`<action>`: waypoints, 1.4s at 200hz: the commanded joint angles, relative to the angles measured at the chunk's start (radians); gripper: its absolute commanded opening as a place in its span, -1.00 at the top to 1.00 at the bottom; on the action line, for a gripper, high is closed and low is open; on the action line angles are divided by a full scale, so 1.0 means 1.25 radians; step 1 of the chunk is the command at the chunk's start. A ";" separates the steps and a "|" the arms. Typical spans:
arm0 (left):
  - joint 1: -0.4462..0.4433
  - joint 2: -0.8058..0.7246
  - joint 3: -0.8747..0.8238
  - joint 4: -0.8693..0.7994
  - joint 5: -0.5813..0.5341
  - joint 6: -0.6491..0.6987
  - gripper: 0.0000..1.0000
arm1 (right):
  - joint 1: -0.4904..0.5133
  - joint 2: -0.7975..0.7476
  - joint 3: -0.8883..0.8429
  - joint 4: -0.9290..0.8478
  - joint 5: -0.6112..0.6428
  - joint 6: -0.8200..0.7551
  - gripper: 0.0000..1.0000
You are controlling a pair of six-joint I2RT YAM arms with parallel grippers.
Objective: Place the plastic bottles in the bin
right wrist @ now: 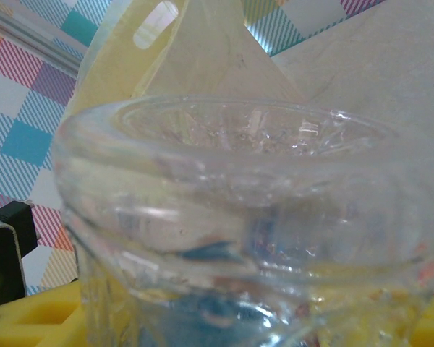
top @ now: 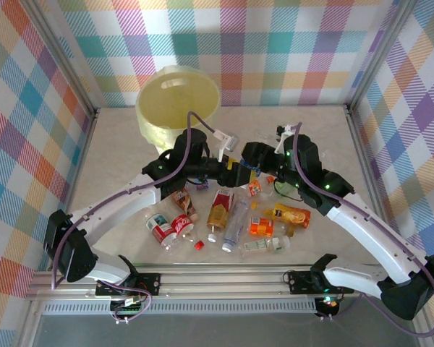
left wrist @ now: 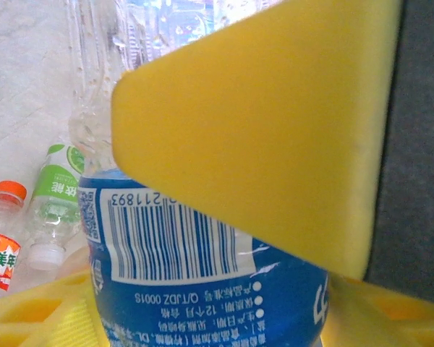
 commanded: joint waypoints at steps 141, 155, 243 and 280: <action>-0.021 -0.004 0.002 0.058 0.074 -0.006 -0.18 | 0.019 0.020 0.006 0.046 -0.038 0.004 -0.25; -0.021 -0.007 0.003 0.050 0.069 0.001 -0.17 | 0.019 0.019 0.007 0.046 -0.038 0.002 -0.28; -0.021 -0.017 0.043 -0.053 0.023 0.064 -0.10 | 0.017 -0.057 0.023 -0.017 0.008 -0.080 -0.98; -0.021 -0.014 0.075 -0.108 0.000 0.090 -0.10 | 0.010 -0.112 0.041 -0.070 -0.011 -0.161 -0.99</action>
